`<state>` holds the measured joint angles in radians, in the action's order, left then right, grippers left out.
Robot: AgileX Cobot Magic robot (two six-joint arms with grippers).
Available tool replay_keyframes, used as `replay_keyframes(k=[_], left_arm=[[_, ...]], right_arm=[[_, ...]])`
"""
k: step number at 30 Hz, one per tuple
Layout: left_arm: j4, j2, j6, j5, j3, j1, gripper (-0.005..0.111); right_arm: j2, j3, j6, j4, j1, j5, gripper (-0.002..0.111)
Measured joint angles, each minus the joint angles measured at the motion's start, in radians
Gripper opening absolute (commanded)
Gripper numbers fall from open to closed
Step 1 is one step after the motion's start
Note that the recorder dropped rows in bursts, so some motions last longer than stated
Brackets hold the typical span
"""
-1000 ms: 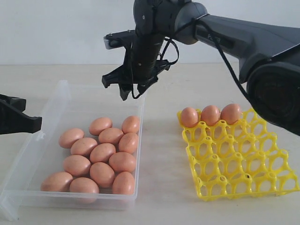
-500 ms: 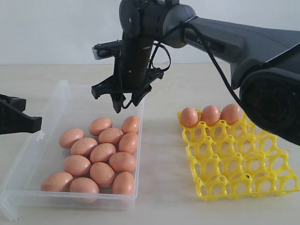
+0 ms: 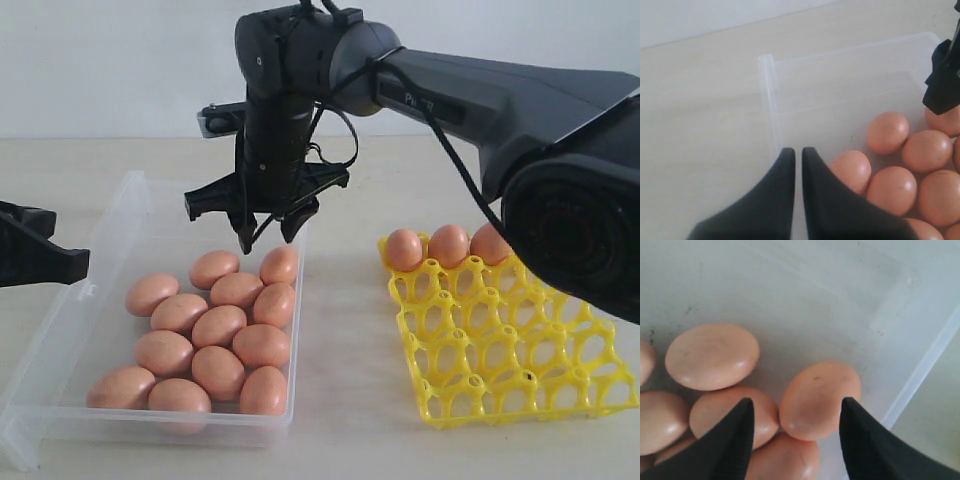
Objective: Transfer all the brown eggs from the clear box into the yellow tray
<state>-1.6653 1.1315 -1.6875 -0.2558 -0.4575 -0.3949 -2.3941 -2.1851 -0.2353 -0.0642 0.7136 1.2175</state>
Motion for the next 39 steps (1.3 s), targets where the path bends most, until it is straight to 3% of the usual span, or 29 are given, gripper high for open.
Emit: replay_keyframes(k=[19, 39], left_arm=[[0.000, 0.000, 0.000, 0.027, 0.000, 0.000, 0.004], [0.000, 0.000, 0.000, 0.029, 0.000, 0.000, 0.004]], right_arm=[[0.000, 0.106, -0.119, 0.009, 0.007, -0.010, 0.045], [0.002, 0.112, 0.060, 0.112, 0.009, -0.103, 0.046]])
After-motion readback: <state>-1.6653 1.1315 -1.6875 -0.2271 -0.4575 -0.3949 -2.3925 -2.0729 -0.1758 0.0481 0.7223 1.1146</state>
